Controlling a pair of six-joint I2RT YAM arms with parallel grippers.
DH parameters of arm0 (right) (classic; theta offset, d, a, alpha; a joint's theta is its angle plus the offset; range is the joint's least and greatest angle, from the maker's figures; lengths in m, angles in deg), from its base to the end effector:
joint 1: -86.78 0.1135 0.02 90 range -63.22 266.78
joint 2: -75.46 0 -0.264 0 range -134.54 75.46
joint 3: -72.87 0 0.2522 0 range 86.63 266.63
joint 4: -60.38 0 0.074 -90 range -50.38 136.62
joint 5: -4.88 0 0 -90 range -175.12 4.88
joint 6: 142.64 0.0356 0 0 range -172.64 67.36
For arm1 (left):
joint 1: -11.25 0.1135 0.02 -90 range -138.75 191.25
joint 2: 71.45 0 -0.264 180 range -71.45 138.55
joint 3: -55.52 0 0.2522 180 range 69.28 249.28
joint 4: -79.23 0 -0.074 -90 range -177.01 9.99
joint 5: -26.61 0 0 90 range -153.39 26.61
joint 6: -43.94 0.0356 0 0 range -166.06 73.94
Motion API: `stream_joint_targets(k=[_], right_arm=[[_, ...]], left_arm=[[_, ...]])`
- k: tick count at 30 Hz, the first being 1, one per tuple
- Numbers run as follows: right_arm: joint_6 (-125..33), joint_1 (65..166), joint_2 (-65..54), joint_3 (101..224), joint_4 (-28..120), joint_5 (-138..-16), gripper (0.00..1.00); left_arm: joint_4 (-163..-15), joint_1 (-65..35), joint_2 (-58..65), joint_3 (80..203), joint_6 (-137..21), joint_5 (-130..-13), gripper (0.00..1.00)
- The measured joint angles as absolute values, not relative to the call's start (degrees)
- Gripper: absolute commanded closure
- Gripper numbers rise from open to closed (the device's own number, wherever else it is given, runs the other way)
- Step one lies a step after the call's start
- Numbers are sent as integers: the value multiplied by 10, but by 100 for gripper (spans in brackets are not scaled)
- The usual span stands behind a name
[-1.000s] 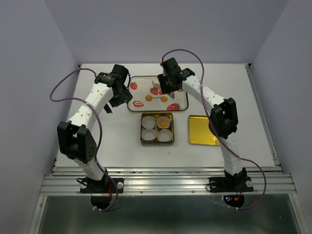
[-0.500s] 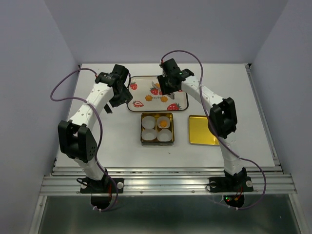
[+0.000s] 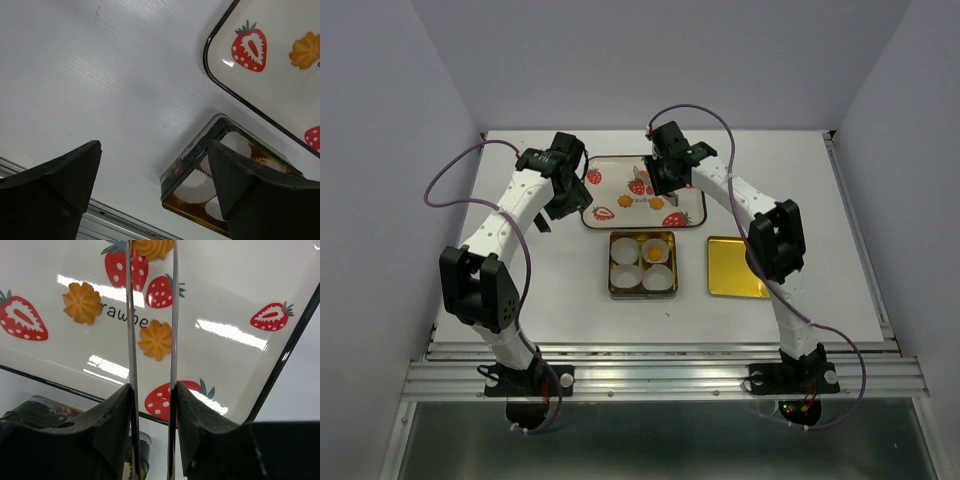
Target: Pack the cookies
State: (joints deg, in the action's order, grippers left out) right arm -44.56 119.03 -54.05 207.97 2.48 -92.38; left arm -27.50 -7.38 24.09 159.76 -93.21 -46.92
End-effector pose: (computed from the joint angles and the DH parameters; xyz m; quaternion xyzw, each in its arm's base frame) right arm 0.4302 0.2661 0.2552 -0.1777 0.9278 0.0549 0.3233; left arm 0.3266 -0.0994 0.3168 -0.2684 0.9279 -0.0010 0.2588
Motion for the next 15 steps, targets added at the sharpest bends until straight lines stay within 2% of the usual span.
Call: stream_joint_targets(k=[15], right_arm=[[-450,1190,-521,2062,33,-922,62]], left_arm=[[-276,-74,243,1600,-933,-471,1]])
